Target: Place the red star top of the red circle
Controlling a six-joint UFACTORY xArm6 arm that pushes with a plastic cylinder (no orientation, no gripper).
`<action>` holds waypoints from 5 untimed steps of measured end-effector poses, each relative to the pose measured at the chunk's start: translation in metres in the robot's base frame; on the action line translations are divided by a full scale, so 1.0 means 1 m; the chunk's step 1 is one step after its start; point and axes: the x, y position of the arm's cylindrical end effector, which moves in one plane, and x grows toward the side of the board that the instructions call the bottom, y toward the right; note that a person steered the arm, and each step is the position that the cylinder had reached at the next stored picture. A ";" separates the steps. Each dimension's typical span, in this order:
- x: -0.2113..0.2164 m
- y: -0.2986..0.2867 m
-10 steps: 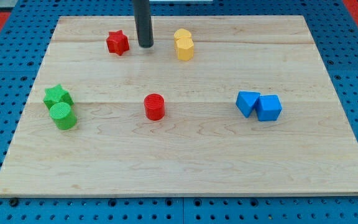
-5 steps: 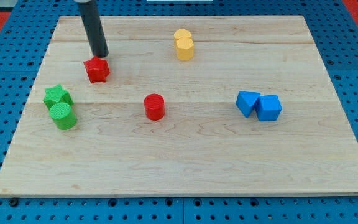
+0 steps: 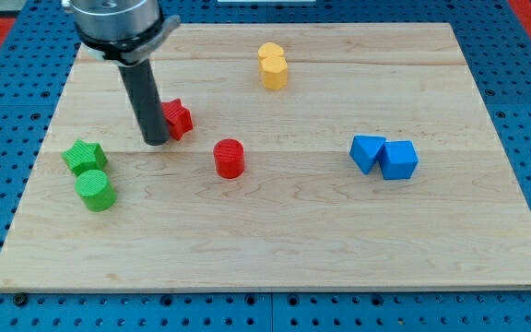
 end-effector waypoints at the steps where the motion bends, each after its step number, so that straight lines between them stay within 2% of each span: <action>1: -0.029 -0.055; 2: -0.062 -0.051; 3: -0.010 0.039; 4: 0.008 0.056; 5: -0.034 0.042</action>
